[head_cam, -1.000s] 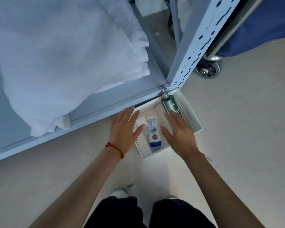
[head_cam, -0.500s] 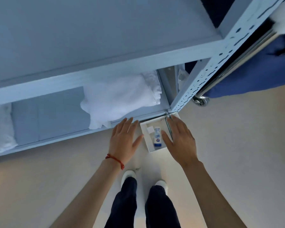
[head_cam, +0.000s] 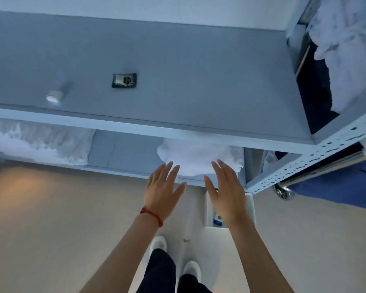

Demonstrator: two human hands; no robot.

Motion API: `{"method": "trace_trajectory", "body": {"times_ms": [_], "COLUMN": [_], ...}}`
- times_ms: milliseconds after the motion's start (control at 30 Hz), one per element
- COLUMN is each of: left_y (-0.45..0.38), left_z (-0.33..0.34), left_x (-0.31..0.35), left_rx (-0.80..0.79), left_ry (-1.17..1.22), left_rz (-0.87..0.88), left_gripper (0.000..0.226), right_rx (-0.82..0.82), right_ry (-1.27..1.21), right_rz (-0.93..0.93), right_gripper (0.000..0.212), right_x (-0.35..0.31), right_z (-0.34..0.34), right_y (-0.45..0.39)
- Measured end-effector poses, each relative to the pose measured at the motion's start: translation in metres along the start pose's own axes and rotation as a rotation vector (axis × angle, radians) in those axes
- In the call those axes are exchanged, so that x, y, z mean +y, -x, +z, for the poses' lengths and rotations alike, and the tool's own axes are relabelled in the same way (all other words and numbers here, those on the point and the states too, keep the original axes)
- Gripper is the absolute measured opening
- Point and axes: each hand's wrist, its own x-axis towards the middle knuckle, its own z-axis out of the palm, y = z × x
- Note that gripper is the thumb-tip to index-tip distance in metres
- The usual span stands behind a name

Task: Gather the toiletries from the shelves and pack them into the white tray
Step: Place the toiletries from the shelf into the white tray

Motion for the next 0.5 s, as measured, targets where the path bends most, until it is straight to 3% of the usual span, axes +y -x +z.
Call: {"method": "trace_trajectory", "body": {"times_ms": [267,500], "left_y": [-0.015,-0.048], "left_z": [-0.069,-0.104], "left_x": [-0.080,-0.170], "left_rx": [0.124,0.140], "left_ry": [-0.028,-0.009], "left_rz": [-0.152,-0.193], "left_gripper": [0.056,0.056], "right_rx": [-0.069,-0.066], "right_ry": [-0.014,0.023], "right_rz": [-0.199,-0.253], "right_gripper": [0.054,0.064], "right_x": [-0.094,-0.168], "right_z": [0.028,0.075], "right_y": [-0.062,-0.122]}}
